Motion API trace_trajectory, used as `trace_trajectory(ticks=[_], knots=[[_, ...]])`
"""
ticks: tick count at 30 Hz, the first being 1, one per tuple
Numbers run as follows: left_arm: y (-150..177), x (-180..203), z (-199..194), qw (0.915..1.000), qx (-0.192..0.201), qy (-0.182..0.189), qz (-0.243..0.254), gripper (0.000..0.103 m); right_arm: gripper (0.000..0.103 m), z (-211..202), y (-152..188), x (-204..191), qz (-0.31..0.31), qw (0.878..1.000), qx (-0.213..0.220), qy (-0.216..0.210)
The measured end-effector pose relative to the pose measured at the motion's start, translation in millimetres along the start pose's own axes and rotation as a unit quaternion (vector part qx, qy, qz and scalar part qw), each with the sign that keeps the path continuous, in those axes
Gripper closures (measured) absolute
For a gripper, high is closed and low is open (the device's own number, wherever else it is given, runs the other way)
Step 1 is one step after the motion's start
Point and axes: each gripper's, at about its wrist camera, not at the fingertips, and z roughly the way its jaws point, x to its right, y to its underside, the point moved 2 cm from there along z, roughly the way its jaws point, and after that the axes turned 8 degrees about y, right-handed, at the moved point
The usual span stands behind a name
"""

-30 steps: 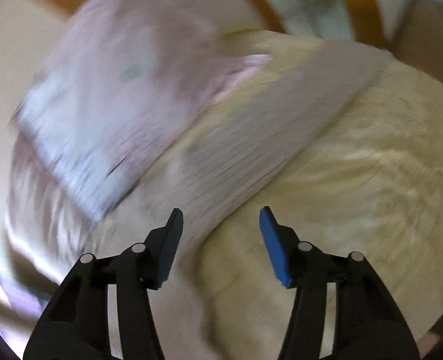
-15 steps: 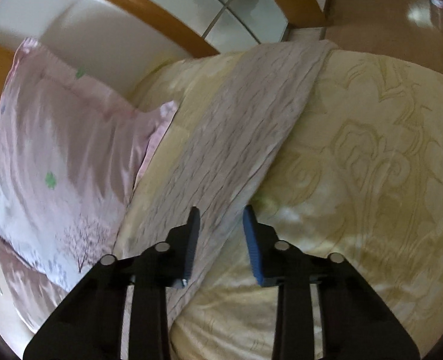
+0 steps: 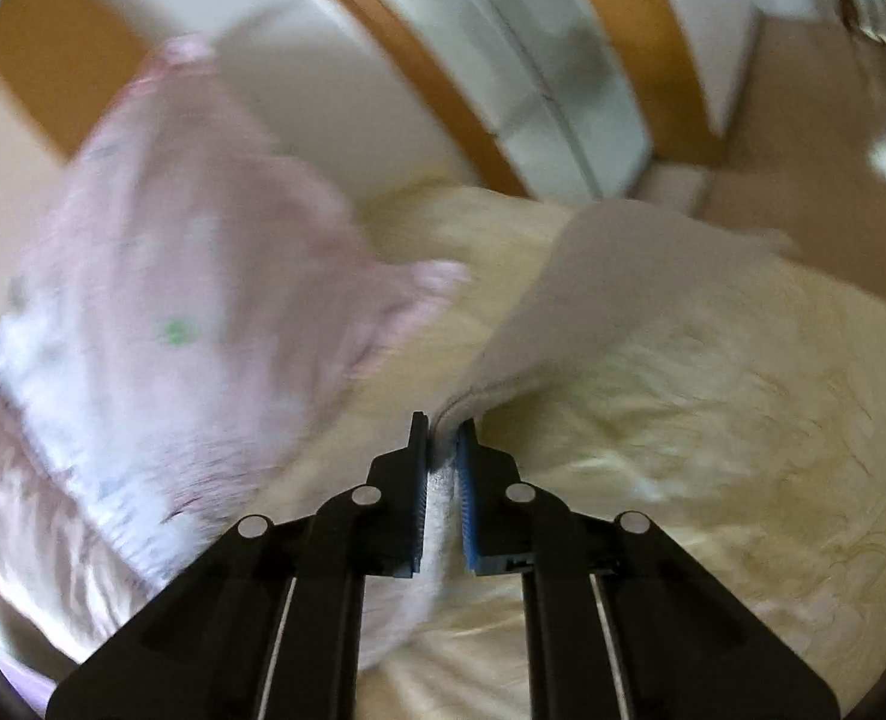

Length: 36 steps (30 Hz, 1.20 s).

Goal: Fold small clothes

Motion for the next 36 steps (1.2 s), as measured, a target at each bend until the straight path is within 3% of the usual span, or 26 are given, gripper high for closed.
trace_trajectory(ticks=[5,9,11,14,18,19,20,22,25,27,30,32,34,36], knots=[[-6.7,-1.5,3.7,0.9999,0.01,0.004,-0.002,0.002,0.093,-27.4,36.5,-78.7,-0.082,0.991,-0.017,-0.108],[-6.1,0.6,8.4,0.9998,0.012,0.013,0.0,0.002,0.093,-22.7,107.7,-138.4,-0.153,0.967,-0.092,-0.182],[-5.9,1.8,12.1,0.9998,0.011,0.014,0.003,0.002,0.093,-5.9,153.2,-156.9,-0.186,0.953,-0.147,-0.188],[-5.0,4.8,17.8,0.9998,0.007,0.018,0.009,0.002,0.093,20.3,197.3,-164.6,-0.206,0.943,-0.204,-0.163],[-4.5,7.8,18.7,0.9995,0.007,0.028,0.014,0.002,0.087,26.2,196.7,-151.7,-0.158,0.944,-0.232,-0.171],[-4.8,8.0,18.3,0.9994,0.009,0.029,0.016,0.002,0.077,24.0,193.4,-147.9,-0.141,0.945,-0.234,-0.179],[-5.7,8.7,18.5,0.9994,0.01,0.028,0.018,0.002,0.061,21.9,188.9,-143.4,-0.123,0.946,-0.233,-0.187],[-7.1,10.4,19.5,0.9992,0.01,0.028,0.025,0.002,0.046,16.7,175.5,-124.7,-0.082,0.956,-0.216,-0.183],[-9.5,10.5,21.3,0.9992,0.006,0.026,0.029,0.002,0.046,21.3,156.2,-102.6,-0.027,0.97,-0.19,-0.151],[-10.6,6.8,21.0,0.9993,0.006,0.03,0.02,0.002,0.05,24.4,143.8,-95.7,-0.006,0.978,-0.167,-0.121],[-12.2,0.0,17.9,0.9992,0.009,0.039,0.006,0.002,0.071,20.6,127.4,-98.3,-0.041,0.991,-0.113,-0.05],[-13.7,-4.5,15.8,0.999,0.011,0.044,-0.003,0.002,0.088,15.1,121.6,-110.8,-0.083,0.993,-0.081,-0.019],[-15.1,-9.6,12.3,0.9983,0.013,0.054,-0.016,0.002,0.092,3.2,121.6,-133.0,-0.129,0.99,-0.049,-0.019],[-16.3,-13.7,8.1,0.9967,0.019,0.073,-0.032,0.002,0.093,-12.8,131.5,-172.1,-0.19,0.98,-0.018,-0.052]])
